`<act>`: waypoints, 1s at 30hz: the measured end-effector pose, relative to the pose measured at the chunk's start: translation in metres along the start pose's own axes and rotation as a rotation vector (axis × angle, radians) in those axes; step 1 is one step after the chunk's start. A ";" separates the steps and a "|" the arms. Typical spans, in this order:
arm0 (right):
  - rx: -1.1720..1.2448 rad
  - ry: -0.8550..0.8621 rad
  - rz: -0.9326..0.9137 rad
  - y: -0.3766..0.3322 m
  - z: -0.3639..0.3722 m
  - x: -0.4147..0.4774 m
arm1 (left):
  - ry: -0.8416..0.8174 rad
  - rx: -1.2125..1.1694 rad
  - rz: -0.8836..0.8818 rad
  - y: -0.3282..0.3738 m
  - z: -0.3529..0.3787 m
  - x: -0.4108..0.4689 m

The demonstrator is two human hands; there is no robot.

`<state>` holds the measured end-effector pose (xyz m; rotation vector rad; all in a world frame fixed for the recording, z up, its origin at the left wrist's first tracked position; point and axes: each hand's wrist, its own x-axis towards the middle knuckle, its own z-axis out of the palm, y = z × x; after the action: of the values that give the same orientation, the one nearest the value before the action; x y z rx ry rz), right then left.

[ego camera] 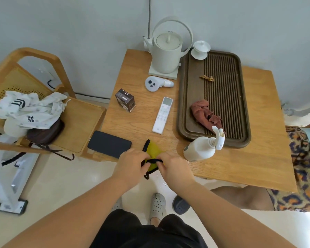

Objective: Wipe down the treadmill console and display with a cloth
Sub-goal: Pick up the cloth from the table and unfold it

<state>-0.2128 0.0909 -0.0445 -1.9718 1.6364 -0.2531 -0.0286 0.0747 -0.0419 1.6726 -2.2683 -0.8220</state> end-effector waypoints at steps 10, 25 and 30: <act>0.017 -0.124 -0.204 -0.049 -0.012 -0.004 | 0.189 -0.251 -0.221 -0.012 -0.043 -0.075; -0.218 -0.408 -0.393 -0.266 0.089 0.029 | 0.460 -0.429 -0.617 -0.134 -0.121 -0.250; -0.257 -0.485 -0.472 -0.361 0.140 0.030 | 0.565 -0.472 -0.707 -0.190 -0.156 -0.329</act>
<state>0.1661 0.1400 0.0234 -2.3614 0.9226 0.2619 0.3110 0.2929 0.0349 2.1088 -1.0145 -0.7798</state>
